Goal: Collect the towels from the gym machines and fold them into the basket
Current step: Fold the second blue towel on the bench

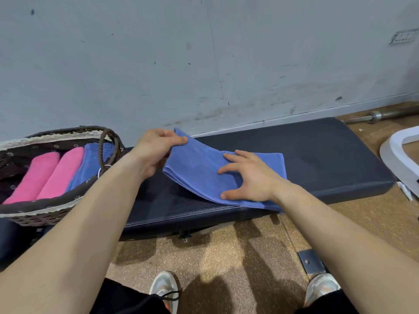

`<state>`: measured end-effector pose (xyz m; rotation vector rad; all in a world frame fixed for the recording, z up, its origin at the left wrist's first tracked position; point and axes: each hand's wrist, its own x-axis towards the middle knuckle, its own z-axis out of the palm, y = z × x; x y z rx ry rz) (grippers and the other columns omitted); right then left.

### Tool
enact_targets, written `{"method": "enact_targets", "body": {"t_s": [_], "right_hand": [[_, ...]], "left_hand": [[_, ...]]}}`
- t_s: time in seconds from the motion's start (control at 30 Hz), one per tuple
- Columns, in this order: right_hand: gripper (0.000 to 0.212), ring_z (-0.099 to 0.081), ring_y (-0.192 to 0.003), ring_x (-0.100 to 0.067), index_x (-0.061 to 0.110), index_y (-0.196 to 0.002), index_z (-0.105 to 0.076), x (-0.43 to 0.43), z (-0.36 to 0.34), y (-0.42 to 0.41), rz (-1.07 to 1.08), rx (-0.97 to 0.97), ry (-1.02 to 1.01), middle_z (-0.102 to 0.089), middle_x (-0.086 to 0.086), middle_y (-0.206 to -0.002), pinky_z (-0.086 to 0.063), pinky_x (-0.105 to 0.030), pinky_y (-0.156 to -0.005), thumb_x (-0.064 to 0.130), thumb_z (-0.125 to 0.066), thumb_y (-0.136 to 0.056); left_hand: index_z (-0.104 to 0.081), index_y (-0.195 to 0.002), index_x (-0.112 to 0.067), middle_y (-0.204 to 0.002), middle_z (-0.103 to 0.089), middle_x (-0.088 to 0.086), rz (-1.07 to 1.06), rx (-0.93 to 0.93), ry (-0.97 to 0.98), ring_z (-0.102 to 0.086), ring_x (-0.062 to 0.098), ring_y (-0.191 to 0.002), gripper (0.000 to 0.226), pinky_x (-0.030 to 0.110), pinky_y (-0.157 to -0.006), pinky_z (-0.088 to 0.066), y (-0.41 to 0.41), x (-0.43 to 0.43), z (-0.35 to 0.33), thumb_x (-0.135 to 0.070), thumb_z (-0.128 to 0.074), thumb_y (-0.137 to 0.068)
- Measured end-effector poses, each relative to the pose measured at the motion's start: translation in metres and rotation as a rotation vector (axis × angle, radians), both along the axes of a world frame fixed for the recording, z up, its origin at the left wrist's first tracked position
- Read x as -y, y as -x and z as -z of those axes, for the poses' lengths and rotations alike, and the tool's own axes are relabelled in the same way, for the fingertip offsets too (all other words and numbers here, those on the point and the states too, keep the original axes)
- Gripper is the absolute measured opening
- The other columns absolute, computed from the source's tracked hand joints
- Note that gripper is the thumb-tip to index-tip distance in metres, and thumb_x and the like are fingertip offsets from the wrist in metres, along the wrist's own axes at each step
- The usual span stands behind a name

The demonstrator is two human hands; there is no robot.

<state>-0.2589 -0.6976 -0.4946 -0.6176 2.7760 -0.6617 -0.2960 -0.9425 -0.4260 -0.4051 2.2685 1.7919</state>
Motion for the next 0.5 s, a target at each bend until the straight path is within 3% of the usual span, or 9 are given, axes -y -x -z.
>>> {"method": "enact_targets", "body": {"t_s": [0.07,0.17,0.27,0.4,0.5], "right_hand": [[0.067,-0.007,-0.152,-0.018,0.044,-0.137,-0.054,0.011,0.0,-0.001,-0.025,-0.029,-0.019,-0.023,0.008,-0.164,-0.011,-0.036,-0.123,0.065,-0.072,-0.075],[0.059,-0.013,-0.151,-0.022,0.041,-0.136,-0.056,0.01,-0.005,-0.002,-0.019,-0.069,-0.016,-0.03,0.006,-0.161,-0.014,-0.04,-0.123,0.064,-0.066,-0.082],[0.046,-0.027,-0.144,-0.022,0.037,-0.129,-0.064,-0.014,-0.013,-0.004,0.068,-0.103,0.046,-0.044,0.004,-0.152,-0.023,-0.034,-0.119,0.056,-0.064,-0.087],[0.037,-0.04,-0.133,-0.023,0.032,-0.124,-0.066,-0.066,-0.02,-0.014,0.22,-0.117,0.061,-0.053,0.005,-0.139,-0.029,-0.026,-0.102,0.046,-0.067,-0.089],[0.052,-0.036,-0.134,-0.025,0.035,-0.132,-0.059,-0.101,-0.021,-0.025,0.296,-0.058,0.007,-0.048,0.004,-0.141,-0.033,-0.034,-0.105,0.049,-0.072,-0.084]], "left_hand": [[-0.057,-0.069,-0.018,-0.072,-0.06,0.006,0.01,-0.055,0.006,-0.055,0.019,-0.063,0.025,0.03,-0.062,-0.044,0.001,-0.005,-0.008,-0.015,-0.076,-0.085],[-0.059,-0.08,-0.016,-0.081,-0.067,0.006,0.034,-0.144,0.046,-0.063,0.017,-0.069,0.02,0.026,-0.064,-0.05,0.001,-0.022,-0.016,-0.016,-0.078,-0.082],[-0.06,-0.095,-0.013,-0.084,-0.066,0.002,0.064,-0.217,0.131,-0.064,0.013,-0.071,0.028,0.02,-0.063,-0.051,0.002,-0.048,-0.018,-0.018,-0.081,-0.079],[-0.052,-0.098,-0.019,-0.092,-0.063,0.001,0.106,-0.253,0.179,-0.066,0.018,-0.088,0.036,0.033,-0.082,-0.055,0.002,-0.086,-0.013,-0.019,-0.082,-0.077],[-0.049,-0.104,-0.022,-0.092,-0.063,-0.003,0.185,-0.24,0.233,-0.066,0.017,-0.09,0.039,0.035,-0.086,-0.054,-0.003,-0.113,-0.005,-0.02,-0.08,-0.079]]}}
